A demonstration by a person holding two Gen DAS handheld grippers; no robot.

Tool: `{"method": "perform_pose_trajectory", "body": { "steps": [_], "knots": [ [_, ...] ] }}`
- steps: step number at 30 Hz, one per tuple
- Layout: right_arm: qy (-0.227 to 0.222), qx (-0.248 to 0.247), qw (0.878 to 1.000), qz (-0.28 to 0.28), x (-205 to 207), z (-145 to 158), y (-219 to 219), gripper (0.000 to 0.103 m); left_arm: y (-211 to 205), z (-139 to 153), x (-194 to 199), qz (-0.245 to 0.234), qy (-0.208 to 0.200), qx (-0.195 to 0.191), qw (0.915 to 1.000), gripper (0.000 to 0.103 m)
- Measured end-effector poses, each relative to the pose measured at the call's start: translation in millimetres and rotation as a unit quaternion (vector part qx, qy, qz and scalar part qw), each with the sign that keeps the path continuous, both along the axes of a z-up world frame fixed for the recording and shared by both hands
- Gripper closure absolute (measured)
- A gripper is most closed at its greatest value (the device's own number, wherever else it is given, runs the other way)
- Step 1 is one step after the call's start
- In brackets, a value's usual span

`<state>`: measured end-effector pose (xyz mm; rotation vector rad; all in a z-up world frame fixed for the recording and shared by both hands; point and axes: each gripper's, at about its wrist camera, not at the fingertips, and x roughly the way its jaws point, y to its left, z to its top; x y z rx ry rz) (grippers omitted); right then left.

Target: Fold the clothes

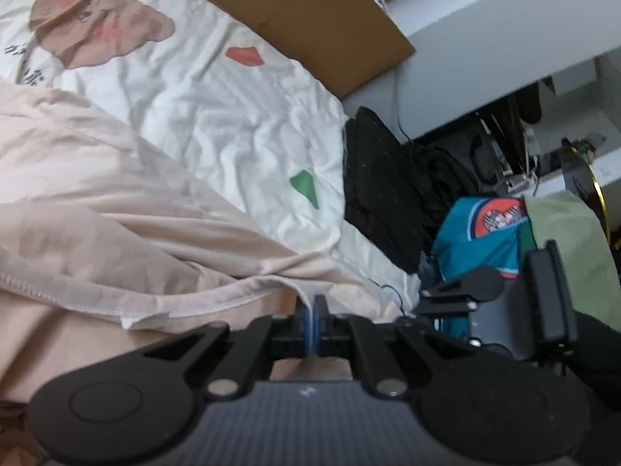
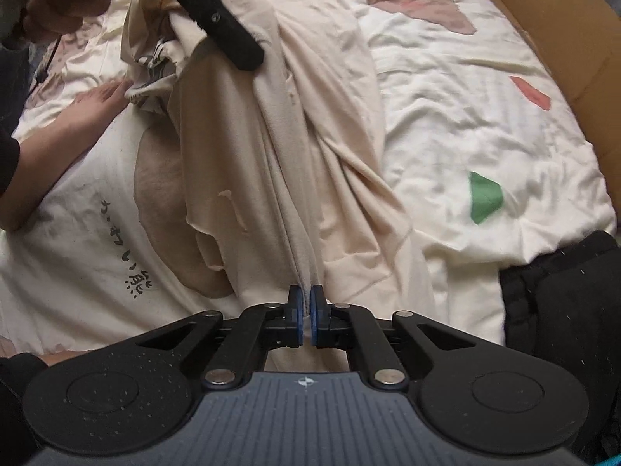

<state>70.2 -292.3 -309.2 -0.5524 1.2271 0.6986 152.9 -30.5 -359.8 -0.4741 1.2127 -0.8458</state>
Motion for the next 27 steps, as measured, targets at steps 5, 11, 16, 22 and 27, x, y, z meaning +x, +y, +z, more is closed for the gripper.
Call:
{"method": "perform_pose_trajectory", "body": {
  "steps": [5, 11, 16, 22, 27],
  "knots": [
    [0.000, 0.007, 0.999, -0.032, -1.7, 5.5, -17.9, 0.102, 0.7, -12.0, 2.7, 0.026, 0.029, -0.018, 0.9991, 0.101],
    [0.006, -0.008, 1.000, -0.030, -6.4, -1.8, -19.5, 0.100, -3.8, -19.2, 3.3, 0.028, 0.047, -0.028, 0.9981, 0.101],
    [-0.003, -0.008, 1.000, -0.023, -3.9, 1.3, -12.4, 0.078, -4.5, -17.8, 4.4, 0.026, 0.043, -0.029, 0.9983, 0.101],
    [-0.009, -0.007, 1.000, -0.010, -0.1, -1.4, -0.9, 0.071, -3.0, -16.2, 6.3, 0.027, 0.042, -0.030, 0.9983, 0.101],
    [-0.011, -0.016, 1.000, 0.001, 4.4, -10.2, 9.9, 0.071, -4.4, -14.8, 6.0, 0.022, 0.042, -0.035, 0.9983, 0.101]
  ]
}}
